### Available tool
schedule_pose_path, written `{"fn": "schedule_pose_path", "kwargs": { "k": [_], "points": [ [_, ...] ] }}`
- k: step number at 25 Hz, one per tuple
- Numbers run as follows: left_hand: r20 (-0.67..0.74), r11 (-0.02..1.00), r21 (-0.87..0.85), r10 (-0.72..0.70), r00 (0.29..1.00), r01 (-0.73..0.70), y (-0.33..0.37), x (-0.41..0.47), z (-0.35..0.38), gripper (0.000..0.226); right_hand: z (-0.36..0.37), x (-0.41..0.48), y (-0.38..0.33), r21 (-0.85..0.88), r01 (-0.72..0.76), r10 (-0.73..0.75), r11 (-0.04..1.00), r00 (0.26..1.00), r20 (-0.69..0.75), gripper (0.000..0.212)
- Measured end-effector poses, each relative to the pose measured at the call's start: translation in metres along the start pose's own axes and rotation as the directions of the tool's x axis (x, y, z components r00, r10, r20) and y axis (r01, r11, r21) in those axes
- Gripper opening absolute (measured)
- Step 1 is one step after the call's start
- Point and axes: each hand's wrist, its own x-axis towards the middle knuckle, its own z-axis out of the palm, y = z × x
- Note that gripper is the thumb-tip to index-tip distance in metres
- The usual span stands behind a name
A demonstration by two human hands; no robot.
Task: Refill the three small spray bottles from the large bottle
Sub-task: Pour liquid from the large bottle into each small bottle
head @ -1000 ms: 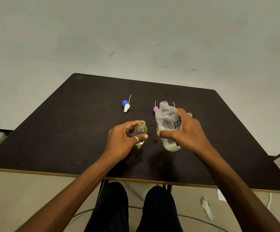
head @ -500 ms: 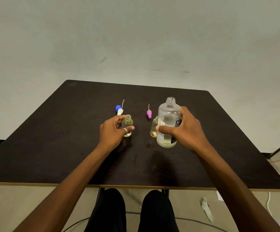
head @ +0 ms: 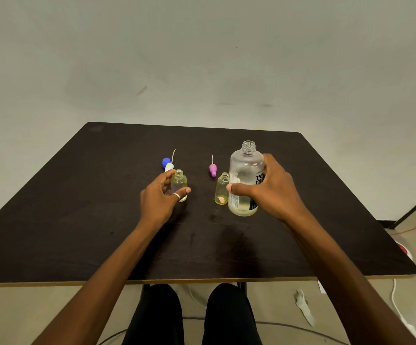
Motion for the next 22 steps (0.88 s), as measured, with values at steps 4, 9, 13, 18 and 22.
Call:
{"fn": "schedule_pose_path", "kwargs": {
  "k": [4,9,13,18,22],
  "points": [
    [-0.080,0.998,0.022,-0.050,0.996,0.052,0.011,-0.018,0.003,0.099,-0.001,0.001,0.001,-0.007,0.010,-0.010,1.000,1.000,-0.002,0.068],
    [-0.141,0.900,0.161,0.427,0.893,-0.405,0.032,-0.060,0.036,0.052,-0.004,0.003,0.002,-0.021,0.012,-0.012,1.000,1.000,-0.010,0.069],
    [0.073,0.979,0.058,0.193,0.979,-0.197,0.039,-0.040,0.068,0.068,-0.010,0.004,0.002,-0.033,0.014,-0.015,0.999,0.999,-0.033,0.069],
    [0.158,0.987,0.111,0.094,0.983,-0.112,0.034,-0.015,0.090,0.059,-0.013,0.005,0.002,-0.019,0.016,-0.017,1.000,0.999,-0.039,0.067],
    [0.158,0.991,0.106,0.060,0.986,-0.078,0.030,-0.015,0.083,0.042,-0.014,0.004,0.002,-0.001,0.024,-0.024,1.000,0.999,-0.023,0.066]
  ]
}}
